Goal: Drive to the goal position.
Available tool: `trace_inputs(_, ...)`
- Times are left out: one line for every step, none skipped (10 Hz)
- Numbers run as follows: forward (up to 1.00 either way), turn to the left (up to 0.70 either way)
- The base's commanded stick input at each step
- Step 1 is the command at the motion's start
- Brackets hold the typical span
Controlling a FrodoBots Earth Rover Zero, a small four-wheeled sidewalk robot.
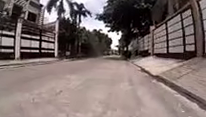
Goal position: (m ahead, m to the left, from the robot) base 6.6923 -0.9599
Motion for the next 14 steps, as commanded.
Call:
trace_inputs(0.7,0.0)
trace_inputs(0.7,0.0)
trace_inputs(0.7,0.0)
trace_inputs(0.7,0.0)
trace_inputs(0.7,0.0)
trace_inputs(0.7,0.0)
trace_inputs(0.7,0.0)
trace_inputs(0.7,0.0)
trace_inputs(0.7,0.0)
trace_inputs(0.7,0.0)
trace_inputs(0.7,0.0)
trace_inputs(0.7,0.0)
trace_inputs(0.7,0.0)
trace_inputs(0.7,0.0)
